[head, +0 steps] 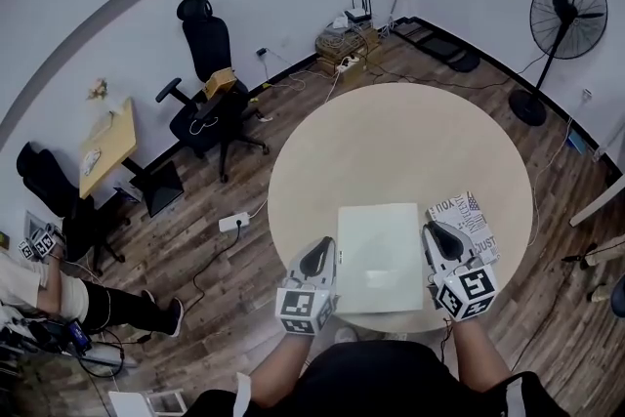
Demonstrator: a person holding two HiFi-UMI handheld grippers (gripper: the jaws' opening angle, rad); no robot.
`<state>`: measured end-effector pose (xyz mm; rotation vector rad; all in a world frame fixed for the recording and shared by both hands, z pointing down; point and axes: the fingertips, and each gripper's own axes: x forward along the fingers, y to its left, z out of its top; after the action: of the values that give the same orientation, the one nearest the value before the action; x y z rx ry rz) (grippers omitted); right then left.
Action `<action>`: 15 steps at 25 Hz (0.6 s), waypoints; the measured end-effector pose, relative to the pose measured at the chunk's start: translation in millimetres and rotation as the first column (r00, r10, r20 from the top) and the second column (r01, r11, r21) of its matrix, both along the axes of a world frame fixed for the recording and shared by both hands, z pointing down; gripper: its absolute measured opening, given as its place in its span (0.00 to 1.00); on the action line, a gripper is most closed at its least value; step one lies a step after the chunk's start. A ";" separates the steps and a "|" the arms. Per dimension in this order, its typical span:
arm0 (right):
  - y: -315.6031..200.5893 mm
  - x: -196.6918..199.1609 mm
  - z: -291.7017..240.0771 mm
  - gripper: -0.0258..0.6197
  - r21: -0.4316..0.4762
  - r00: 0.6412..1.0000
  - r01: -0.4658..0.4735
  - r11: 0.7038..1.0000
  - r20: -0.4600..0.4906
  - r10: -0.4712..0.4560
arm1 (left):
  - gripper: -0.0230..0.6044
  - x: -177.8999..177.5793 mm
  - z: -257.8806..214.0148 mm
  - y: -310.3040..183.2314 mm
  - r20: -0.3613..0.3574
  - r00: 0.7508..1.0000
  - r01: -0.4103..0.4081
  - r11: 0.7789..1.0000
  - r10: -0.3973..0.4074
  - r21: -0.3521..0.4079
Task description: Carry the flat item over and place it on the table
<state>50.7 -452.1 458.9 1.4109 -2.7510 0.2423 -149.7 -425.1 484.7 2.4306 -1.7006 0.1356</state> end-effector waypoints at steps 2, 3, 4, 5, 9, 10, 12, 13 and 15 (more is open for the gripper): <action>4.9 1.8 -12.1 0.04 0.047 1.000 -0.017 0.999 0.006 0.017 | 0.05 5.5 -5.0 2.9 -0.003 1.000 -0.028 1.000 0.028 0.009; 7.1 2.1 -16.3 0.04 0.067 1.000 -0.023 0.998 0.000 0.023 | 0.05 8.1 -7.2 4.2 -0.002 0.999 -0.041 0.999 0.041 0.016; 8.9 2.4 -20.0 0.04 0.086 1.000 -0.028 0.996 -0.011 0.029 | 0.05 10.6 -9.6 5.4 0.002 0.999 -0.052 0.998 0.052 0.023; 10.4 2.7 -23.3 0.04 0.103 0.999 -0.033 0.994 -0.023 0.035 | 0.05 13.0 -12.3 6.4 0.007 0.998 -0.060 0.998 0.060 0.029; 14.3 5.4 -30.8 0.04 0.136 0.998 -0.047 0.990 -0.045 0.054 | 0.05 19.3 -20.7 8.6 0.005 0.997 -0.079 0.996 0.079 0.039; 14.6 6.9 -32.1 0.04 0.138 0.997 -0.050 0.989 -0.045 0.057 | 0.05 21.3 -21.2 8.6 0.001 0.997 -0.083 0.996 0.083 0.040; 14.6 9.8 -34.2 0.04 0.144 0.997 -0.053 0.988 -0.050 0.060 | 0.05 25.8 -20.3 8.1 -0.002 0.996 -0.091 0.995 0.092 0.038; 14.4 10.9 -34.2 0.04 0.144 0.996 -0.055 0.988 -0.055 0.063 | 0.05 27.5 -19.2 7.8 -0.002 0.995 -0.095 0.995 0.095 0.036; 13.3 12.3 -31.7 0.04 0.135 0.995 -0.065 0.989 -0.072 0.075 | 0.05 29.0 -17.0 7.6 0.000 0.995 -0.099 0.995 0.099 0.033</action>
<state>63.0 -438.8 427.2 1.5148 -2.7037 0.0069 -120.7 -417.5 467.8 2.5388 -1.5944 0.1189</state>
